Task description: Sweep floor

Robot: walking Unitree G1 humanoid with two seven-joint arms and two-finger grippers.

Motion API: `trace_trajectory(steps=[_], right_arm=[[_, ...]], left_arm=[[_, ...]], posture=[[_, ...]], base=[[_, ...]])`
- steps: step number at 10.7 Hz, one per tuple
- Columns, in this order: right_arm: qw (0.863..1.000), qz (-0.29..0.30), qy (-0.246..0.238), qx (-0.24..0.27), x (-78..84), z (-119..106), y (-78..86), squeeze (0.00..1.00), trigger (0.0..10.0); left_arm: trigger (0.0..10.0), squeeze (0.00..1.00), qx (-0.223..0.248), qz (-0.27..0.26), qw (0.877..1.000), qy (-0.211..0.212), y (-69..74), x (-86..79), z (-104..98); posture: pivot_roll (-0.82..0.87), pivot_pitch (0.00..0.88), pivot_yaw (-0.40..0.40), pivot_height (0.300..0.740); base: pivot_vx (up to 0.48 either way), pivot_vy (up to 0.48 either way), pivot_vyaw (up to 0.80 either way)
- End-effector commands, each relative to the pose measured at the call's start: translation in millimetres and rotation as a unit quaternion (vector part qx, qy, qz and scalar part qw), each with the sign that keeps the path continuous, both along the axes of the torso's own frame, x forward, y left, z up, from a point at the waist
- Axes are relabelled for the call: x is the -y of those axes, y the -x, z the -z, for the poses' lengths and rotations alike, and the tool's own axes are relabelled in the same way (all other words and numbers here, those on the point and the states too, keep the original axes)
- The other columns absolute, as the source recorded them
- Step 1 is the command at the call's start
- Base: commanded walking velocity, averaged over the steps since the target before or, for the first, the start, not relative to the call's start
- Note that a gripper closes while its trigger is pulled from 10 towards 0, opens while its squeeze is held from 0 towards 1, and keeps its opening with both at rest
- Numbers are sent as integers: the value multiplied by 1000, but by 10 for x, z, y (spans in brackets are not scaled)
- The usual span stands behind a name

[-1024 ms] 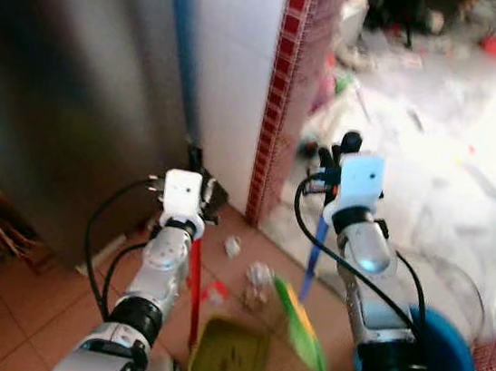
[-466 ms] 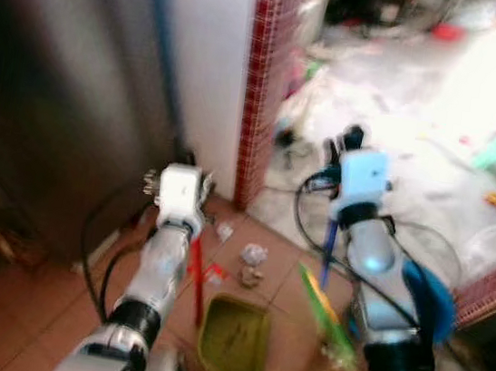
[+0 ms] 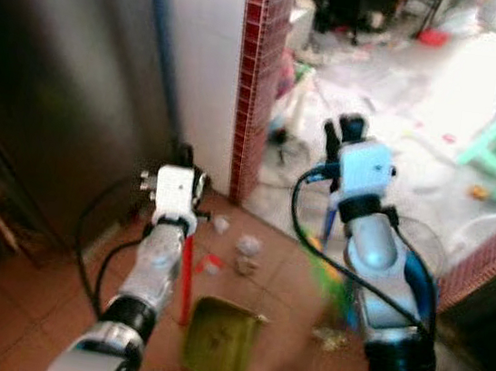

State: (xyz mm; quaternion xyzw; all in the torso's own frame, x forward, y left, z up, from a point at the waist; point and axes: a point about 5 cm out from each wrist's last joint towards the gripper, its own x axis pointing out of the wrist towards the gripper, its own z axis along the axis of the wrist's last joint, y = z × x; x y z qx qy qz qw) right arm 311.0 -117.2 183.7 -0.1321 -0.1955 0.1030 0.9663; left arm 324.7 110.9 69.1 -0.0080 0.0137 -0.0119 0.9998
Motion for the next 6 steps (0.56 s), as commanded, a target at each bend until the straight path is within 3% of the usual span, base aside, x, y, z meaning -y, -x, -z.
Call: trace_trajectory(steps=[1, 3, 6], right_arm=[[1000, -9, 4, 26, -24, -107, 9, 0, 10000], [1000, 1, 19, -2, 15, 46, 10, 0, 10000], [998, 12, 59, -25, 99, 267, 53, 0, 10000]], left_arm=[[10000, 0, 30, -20, 999, 3, -58, -56, -116], [10000, 0, 27, -92, 995, -18, -74, -244, -75], [10000, 0, 27, -95, 994, -38, -84, -248, -56]], posture=[[-110, 0, 16, 740], [-115, 0, 17, 740], [-117, 0, 19, 740]], base=[[0, 0, 0], [0, 0, 0], [0, 0, 0]])
